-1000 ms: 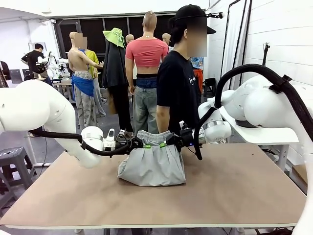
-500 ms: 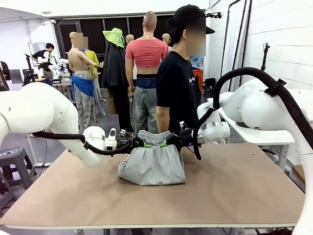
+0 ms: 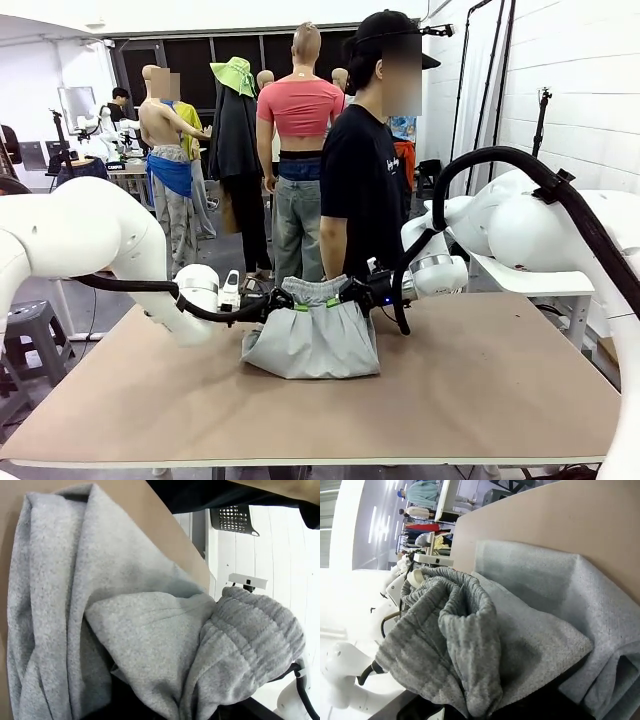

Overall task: Fold the training pants.
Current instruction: Fold the Training pants in half.

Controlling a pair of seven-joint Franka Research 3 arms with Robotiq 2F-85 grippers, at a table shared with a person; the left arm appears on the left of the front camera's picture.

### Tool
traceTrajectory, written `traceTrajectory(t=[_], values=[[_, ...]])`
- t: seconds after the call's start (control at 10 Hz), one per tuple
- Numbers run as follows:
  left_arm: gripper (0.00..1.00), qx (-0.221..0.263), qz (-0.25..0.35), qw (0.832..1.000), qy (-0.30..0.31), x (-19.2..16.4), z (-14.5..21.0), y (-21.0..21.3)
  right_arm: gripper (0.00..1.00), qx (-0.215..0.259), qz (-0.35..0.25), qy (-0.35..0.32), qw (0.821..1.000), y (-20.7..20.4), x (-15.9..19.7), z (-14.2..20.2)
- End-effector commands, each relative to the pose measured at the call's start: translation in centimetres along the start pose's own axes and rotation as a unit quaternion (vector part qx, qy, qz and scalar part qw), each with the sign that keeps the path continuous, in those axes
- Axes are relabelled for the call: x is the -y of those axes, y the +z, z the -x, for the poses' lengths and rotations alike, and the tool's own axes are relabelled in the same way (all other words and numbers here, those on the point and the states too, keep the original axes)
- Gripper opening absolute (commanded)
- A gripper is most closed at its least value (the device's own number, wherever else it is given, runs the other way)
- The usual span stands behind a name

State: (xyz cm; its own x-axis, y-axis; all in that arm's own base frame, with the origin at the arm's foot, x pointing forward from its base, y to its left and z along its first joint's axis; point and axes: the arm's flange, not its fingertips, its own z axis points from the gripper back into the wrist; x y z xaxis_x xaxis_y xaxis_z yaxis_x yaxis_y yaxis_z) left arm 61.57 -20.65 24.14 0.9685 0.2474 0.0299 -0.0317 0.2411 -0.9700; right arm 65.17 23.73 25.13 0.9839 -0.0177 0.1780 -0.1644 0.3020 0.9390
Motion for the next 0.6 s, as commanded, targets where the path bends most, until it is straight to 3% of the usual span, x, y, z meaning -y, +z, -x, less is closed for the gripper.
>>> traceTrajectory(t=[0.0, 0.5], values=[[0.0, 0.009, -0.032, 0.999, 0.013, -0.88, -1.37, 1.17, 0.0, 0.011, 0.022, -0.013, 1.0, 1.44, 0.57, -1.85], [0.0, 0.019, -0.025, 1.0, 0.003, -1.0, -1.94, 1.12, 0.0, 0.019, 0.034, -0.016, 0.999, 1.18, 1.08, -2.4]])
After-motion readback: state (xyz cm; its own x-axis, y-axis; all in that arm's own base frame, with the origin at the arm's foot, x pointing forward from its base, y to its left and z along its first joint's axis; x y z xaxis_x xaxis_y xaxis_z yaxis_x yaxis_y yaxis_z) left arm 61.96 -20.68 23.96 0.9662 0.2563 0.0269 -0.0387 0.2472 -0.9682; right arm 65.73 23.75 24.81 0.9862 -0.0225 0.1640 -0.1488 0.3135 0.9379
